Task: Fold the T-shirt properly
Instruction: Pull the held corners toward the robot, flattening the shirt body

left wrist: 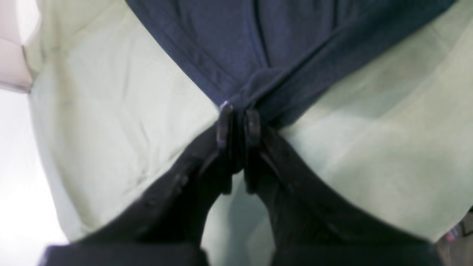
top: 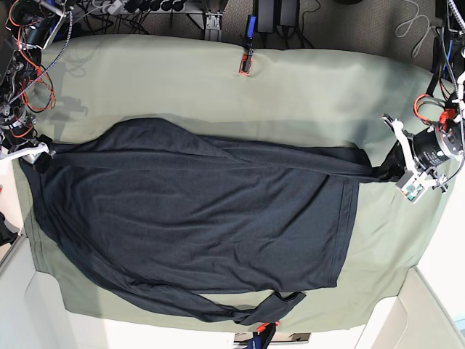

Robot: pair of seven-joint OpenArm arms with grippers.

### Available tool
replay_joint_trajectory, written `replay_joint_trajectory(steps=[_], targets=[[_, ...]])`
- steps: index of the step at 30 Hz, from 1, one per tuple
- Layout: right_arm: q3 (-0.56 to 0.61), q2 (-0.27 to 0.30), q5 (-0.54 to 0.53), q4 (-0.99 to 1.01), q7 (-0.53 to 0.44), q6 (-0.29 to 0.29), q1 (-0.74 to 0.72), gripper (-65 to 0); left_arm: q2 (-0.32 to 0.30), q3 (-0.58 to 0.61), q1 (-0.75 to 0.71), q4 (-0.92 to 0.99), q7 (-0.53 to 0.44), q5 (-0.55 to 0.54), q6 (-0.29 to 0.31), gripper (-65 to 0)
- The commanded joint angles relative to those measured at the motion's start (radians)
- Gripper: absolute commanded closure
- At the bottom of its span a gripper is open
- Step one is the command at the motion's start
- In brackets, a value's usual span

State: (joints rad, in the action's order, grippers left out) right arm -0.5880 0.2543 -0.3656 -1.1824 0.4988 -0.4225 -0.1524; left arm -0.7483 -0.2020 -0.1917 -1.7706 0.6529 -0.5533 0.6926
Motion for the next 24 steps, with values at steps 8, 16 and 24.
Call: replay_joint_trajectory(steps=[8, 16, 24], targets=[[-0.003, 0.017, -0.085, -0.016, 0.063, -0.088, -0.016, -25.3, -0.013, 0.202, 0.218, 0.189, -0.059, -0.002, 0.006, -3.9], [-0.003, 0.017, -0.225, -0.135, 0.225, -0.117, -0.002, -25.3, -0.011, 0.342, 0.339, 0.345, -0.126, 0.08, 0.006, -4.0], [0.0, 0.015, -0.258, -0.373, 0.272, -0.117, 0.121, -25.3, -0.01, 0.348, 0.341, 0.387, -0.125, 0.079, 0.006, -5.0]])
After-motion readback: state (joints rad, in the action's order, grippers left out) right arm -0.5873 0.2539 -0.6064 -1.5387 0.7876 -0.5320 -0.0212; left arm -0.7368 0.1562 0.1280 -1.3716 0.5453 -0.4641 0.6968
